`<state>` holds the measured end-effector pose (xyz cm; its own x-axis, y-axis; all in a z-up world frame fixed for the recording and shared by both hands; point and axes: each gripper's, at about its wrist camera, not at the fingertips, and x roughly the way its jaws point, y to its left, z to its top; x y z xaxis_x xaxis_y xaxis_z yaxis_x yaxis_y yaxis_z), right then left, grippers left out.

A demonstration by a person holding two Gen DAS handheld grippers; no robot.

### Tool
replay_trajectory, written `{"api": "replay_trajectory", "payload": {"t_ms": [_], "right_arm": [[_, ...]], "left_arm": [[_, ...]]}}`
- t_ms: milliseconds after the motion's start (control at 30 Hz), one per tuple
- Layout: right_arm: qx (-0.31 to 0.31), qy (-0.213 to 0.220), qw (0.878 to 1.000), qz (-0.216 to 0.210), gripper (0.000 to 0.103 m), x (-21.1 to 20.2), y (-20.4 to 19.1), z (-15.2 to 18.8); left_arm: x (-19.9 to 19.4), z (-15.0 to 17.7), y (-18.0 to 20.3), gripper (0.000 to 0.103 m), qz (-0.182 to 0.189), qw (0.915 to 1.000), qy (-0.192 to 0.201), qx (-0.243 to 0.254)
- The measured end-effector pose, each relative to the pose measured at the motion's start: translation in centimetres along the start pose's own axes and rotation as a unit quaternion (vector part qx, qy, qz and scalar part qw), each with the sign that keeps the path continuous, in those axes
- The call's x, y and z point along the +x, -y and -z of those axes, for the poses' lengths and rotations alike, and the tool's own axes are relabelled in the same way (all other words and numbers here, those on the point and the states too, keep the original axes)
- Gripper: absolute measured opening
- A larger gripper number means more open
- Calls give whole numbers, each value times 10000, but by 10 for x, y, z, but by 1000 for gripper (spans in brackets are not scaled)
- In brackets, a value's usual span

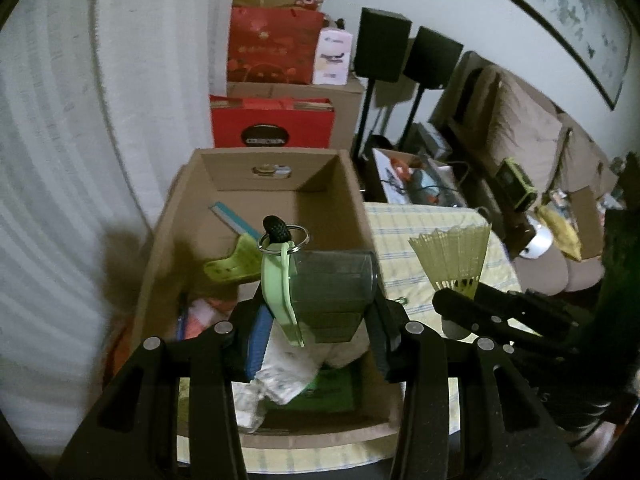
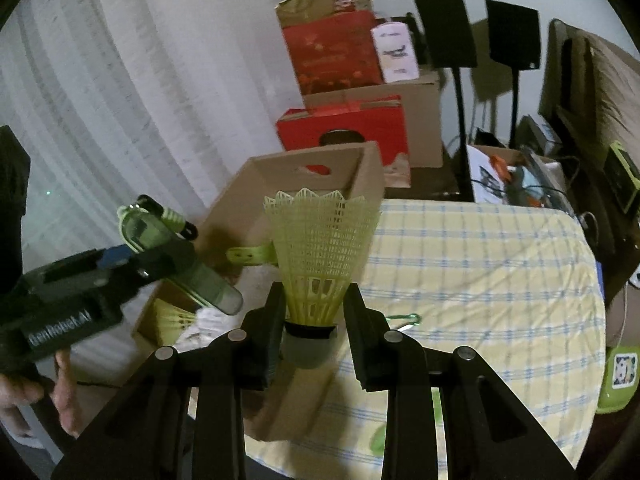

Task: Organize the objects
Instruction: 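Lower the shuttlecock into the box and open the right tool while the left tool carries the brush box over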

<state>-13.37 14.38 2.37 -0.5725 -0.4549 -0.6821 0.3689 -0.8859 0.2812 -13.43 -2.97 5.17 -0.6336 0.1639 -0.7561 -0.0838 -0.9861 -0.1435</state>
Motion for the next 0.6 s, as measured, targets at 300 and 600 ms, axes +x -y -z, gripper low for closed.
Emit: {"api": "replay_trajectory", "payload": {"t_ms": [300,600], "right_arm": [[-124,-203,9997,-94,29,24,-29,2],[-167,-593,9980,-108,29,56,-45,11]], "left_arm": [[8,15,-25,40,-37,9998,-134,-137],[26,26,-50,40,-77,9988,-429,-228]]}}
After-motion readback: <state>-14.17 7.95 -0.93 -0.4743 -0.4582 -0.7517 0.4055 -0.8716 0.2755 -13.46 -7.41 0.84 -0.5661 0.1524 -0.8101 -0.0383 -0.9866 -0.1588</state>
